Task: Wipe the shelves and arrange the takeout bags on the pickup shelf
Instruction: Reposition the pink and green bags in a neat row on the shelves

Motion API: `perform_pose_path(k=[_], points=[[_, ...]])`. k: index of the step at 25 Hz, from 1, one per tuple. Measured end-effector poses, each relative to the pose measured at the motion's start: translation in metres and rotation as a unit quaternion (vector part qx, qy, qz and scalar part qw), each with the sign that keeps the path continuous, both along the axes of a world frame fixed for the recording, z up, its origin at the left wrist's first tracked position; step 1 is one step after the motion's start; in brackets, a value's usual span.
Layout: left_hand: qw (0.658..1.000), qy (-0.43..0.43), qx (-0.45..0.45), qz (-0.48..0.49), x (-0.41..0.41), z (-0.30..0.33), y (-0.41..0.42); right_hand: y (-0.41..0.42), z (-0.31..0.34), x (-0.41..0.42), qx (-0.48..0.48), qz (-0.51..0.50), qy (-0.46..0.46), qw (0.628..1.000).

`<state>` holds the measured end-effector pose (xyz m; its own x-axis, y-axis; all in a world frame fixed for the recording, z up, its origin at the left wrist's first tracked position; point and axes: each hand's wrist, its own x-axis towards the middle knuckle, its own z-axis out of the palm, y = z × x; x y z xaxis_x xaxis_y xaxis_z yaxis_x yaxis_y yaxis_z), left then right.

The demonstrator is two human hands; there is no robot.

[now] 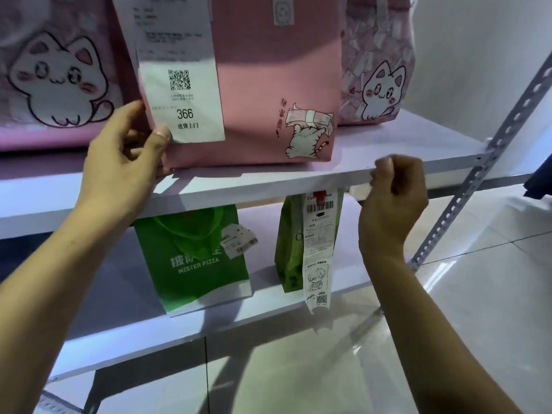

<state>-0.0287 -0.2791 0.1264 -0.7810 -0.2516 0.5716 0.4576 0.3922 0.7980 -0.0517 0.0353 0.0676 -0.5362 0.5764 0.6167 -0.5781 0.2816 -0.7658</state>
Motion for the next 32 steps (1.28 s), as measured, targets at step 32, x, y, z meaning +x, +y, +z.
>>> perform_pose_path(k=[32], points=[[0.98, -0.01, 0.197, -0.024, -0.003, 0.065, 0.024, 0.036, -0.101, -0.009, -0.049, 0.167, -0.355, 0.918]])
